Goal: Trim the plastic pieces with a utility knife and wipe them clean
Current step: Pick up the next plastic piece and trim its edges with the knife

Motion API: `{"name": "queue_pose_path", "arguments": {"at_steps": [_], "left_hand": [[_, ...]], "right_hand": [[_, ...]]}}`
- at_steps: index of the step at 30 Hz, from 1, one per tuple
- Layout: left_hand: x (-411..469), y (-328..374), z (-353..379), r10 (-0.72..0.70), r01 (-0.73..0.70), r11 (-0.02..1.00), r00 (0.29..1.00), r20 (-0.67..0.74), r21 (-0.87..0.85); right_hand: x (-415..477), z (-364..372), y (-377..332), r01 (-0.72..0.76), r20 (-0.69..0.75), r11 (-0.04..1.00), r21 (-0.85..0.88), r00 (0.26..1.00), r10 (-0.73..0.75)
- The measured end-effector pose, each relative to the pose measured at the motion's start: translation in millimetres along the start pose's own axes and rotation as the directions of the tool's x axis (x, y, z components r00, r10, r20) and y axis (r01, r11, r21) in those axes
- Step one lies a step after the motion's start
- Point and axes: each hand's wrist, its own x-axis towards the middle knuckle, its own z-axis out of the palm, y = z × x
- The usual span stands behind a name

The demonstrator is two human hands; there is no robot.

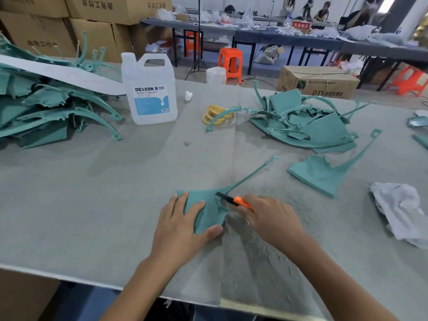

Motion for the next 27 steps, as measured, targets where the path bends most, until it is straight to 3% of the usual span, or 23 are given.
{"name": "queue_pose_path", "arguments": {"at_steps": [7, 12, 17, 27], "left_hand": [[1.1, -0.8, -0.2, 0.003, -0.002, 1.000, 1.000, -0.010, 0.002], [1.7, 0.0, 0.3, 0.012, -0.012, 1.000, 1.000, -0.005, 0.026], [0.3, 1.8, -0.2, 0.012, -0.012, 1.000, 1.000, -0.014, 0.016], [2.3, 0.1, 0.5, 0.043, -0.041, 0.995, 0.999, -0.022, 0.096]], "right_hand": [[2.9, -2.9, 0.9, -0.015, -0.003, 0.999, -0.031, 1.000, 0.015], [-3.7, -3.4, -0.2, 0.025, 0.069, 0.998, 0.065, 0.997, -0.030], [-0.7, -2.8, 1.6, -0.019, 0.006, 1.000, -0.010, 1.000, 0.019], [-5.1, -3.1, 5.5, 0.018, 0.064, 0.997, 0.077, 0.998, -0.023]]}}
